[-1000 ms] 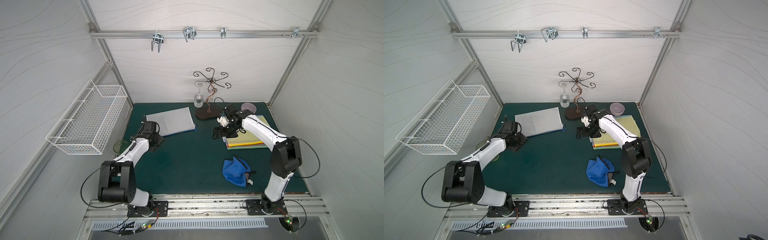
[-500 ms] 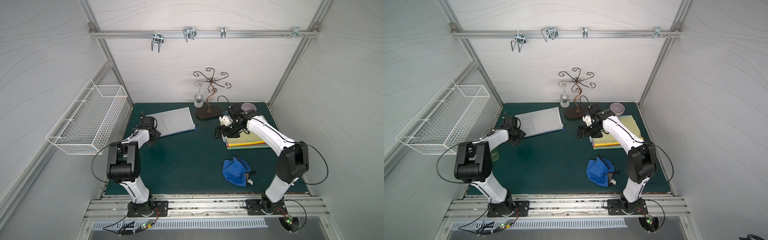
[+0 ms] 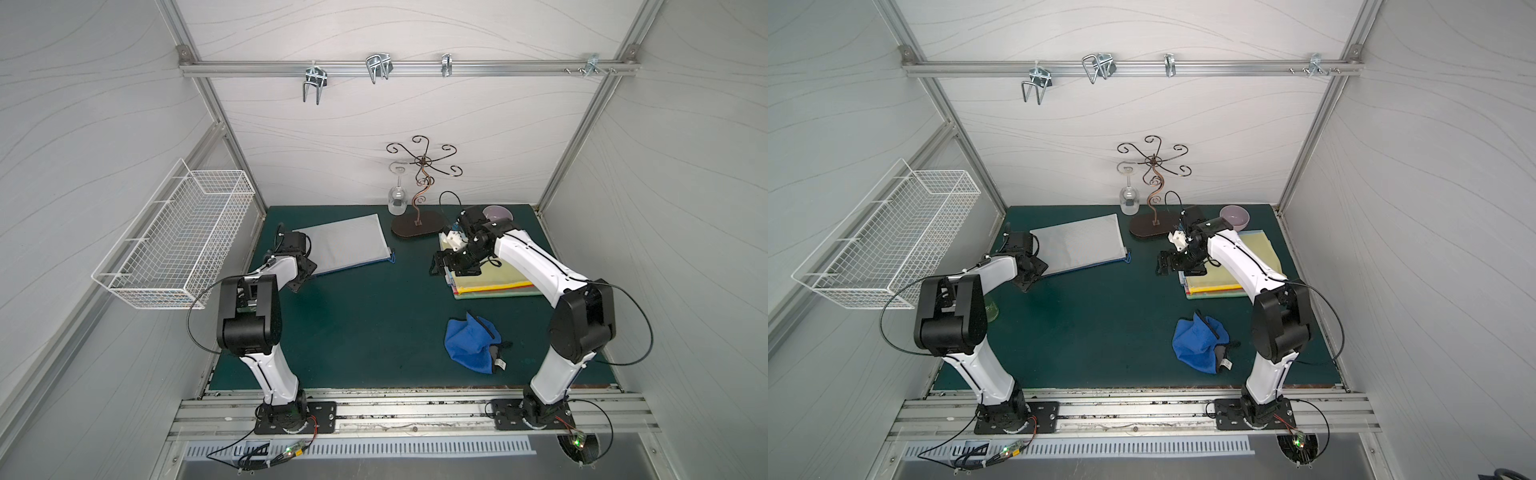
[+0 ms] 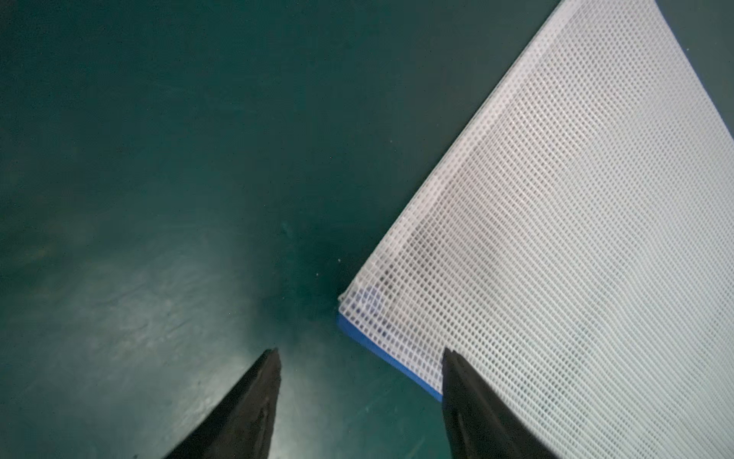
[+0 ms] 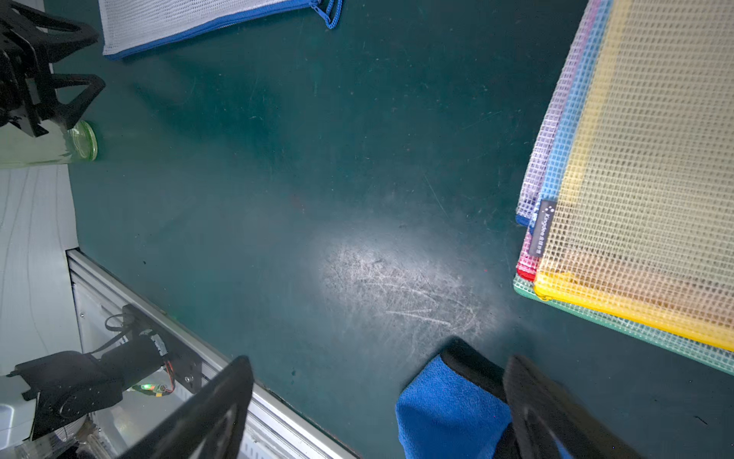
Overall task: Wipe the document bag
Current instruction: Move the document bag to the center of the board.
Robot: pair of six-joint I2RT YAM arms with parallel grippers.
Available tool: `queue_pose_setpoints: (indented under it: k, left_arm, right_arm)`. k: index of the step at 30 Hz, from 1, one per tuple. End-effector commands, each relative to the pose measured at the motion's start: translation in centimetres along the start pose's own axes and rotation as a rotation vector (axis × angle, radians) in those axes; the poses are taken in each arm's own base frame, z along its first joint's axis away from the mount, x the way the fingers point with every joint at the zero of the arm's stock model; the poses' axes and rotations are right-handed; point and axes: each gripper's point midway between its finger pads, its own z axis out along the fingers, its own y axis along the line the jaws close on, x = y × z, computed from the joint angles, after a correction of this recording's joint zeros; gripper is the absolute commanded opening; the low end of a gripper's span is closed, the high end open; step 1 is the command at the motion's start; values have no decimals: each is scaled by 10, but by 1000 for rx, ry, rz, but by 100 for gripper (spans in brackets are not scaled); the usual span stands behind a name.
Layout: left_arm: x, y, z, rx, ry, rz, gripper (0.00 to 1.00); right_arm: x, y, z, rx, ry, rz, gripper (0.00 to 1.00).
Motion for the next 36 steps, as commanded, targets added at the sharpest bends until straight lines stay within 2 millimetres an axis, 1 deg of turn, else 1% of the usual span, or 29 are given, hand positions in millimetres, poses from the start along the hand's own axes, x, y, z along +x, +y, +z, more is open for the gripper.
queue_pose_setpoints:
  k: [1, 7, 10, 13, 15, 19, 26, 28, 29, 32, 34, 36]
  left_arm:
    - [-18, -17, 4, 40, -49, -19, 67]
    - [-6, -13, 17, 41, -7, -51, 67]
    - [2, -12, 23, 44, 18, -58, 64]
    - [7, -14, 27, 60, 41, -53, 55]
    - [10, -14, 30, 64, 52, -53, 45]
    - [14, -17, 34, 79, 74, -51, 29]
    - [14, -27, 36, 123, 87, -46, 10]
    - [13, -32, 34, 147, 88, -48, 2]
    - [11, -36, 31, 168, 85, -48, 0]
    - [5, -49, 18, 234, 67, -49, 0]
    - [0, -57, 6, 278, 58, -40, 0]
    - [-7, -65, -11, 319, 32, -17, 0]
  right_arm:
    - [3, -1, 6, -22, 25, -2, 99]
    - [3, -4, 10, -21, 37, 4, 99]
    - [3, -4, 10, -22, 42, 7, 99]
    - [2, -4, 11, -22, 41, 7, 99]
    - [2, -4, 11, -23, 43, 9, 99]
    - [2, -4, 11, -21, 42, 9, 99]
    - [2, -5, 12, -20, 42, 6, 99]
    - [2, -5, 13, -20, 42, 6, 99]
    - [2, -6, 13, -20, 42, 8, 99]
    - [2, -5, 14, -23, 43, 11, 99]
    - [1, -5, 15, -25, 43, 12, 99]
    - [1, -5, 17, -28, 47, 16, 99]
